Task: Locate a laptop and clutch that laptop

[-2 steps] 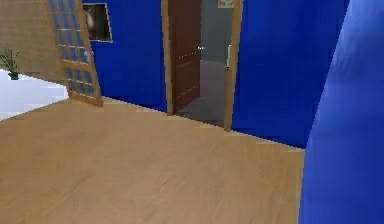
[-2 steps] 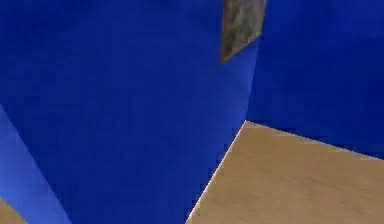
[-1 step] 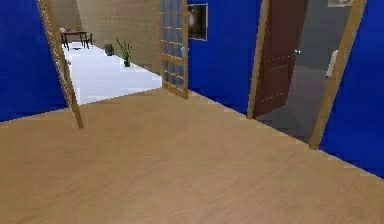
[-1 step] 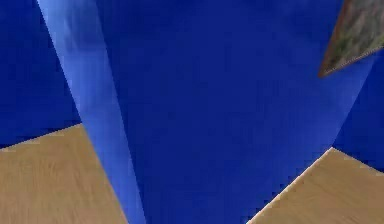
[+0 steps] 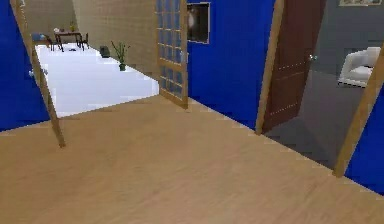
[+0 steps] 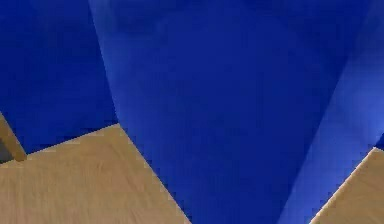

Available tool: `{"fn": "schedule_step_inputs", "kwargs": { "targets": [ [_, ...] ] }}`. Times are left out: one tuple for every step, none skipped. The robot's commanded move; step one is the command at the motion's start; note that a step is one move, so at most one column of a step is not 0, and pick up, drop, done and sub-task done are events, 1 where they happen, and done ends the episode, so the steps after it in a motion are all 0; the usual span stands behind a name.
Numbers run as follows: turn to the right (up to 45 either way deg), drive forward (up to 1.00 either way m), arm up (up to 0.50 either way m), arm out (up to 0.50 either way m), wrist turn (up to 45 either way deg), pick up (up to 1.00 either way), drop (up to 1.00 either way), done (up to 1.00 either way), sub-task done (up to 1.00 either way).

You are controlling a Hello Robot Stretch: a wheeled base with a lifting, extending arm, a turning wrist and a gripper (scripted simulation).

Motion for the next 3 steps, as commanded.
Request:
{"fn": "schedule_step_inputs", "kwargs": {
  "targets": [
    [-18.0,0.00,0.00,0.00,0.0,0.00,0.00,0.00,0.00],
    [0.0,1.00,0.00,0.00,0.0,0.00,0.00,0.00,0.00],
    [0.0,1.00,0.00,0.00,0.0,0.00,0.00,0.00,0.00]
  ]
}}
